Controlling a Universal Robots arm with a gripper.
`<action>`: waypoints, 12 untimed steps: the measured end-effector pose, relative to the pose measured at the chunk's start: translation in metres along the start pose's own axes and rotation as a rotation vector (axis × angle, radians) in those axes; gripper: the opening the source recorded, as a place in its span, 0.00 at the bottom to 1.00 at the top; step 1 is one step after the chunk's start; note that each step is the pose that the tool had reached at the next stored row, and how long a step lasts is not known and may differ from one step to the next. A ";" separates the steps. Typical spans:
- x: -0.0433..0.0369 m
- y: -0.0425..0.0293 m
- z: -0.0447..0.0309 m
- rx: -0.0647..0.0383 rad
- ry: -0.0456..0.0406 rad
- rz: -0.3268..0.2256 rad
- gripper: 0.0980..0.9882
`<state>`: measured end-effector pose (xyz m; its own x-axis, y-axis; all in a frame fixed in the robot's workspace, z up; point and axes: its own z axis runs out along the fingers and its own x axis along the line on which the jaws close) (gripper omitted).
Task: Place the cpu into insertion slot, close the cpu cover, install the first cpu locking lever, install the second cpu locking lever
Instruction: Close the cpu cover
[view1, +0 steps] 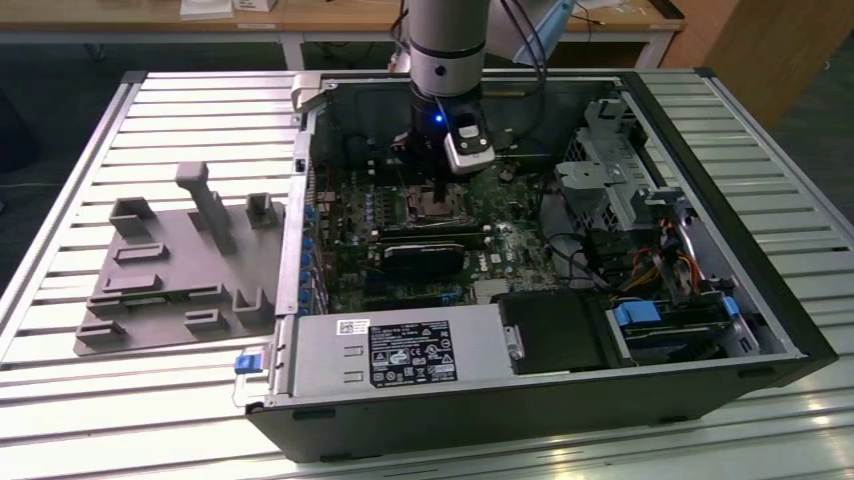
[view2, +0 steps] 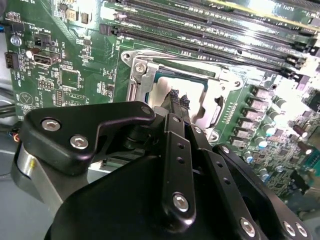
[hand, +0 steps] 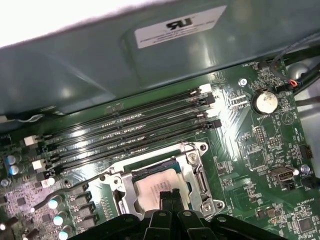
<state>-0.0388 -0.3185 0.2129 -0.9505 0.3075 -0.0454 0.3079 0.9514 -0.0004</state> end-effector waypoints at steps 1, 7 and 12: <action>0.0002 -0.0002 0.0000 0.000 -0.0005 -0.006 0.00; 0.0007 -0.0008 0.0007 -0.004 -0.0065 -0.054 0.00; 0.0033 -0.0016 0.0009 -0.009 -0.0228 -0.069 0.00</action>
<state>-0.0424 -0.3190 0.2119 -0.9682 0.2406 -0.0684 0.2409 0.9705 0.0050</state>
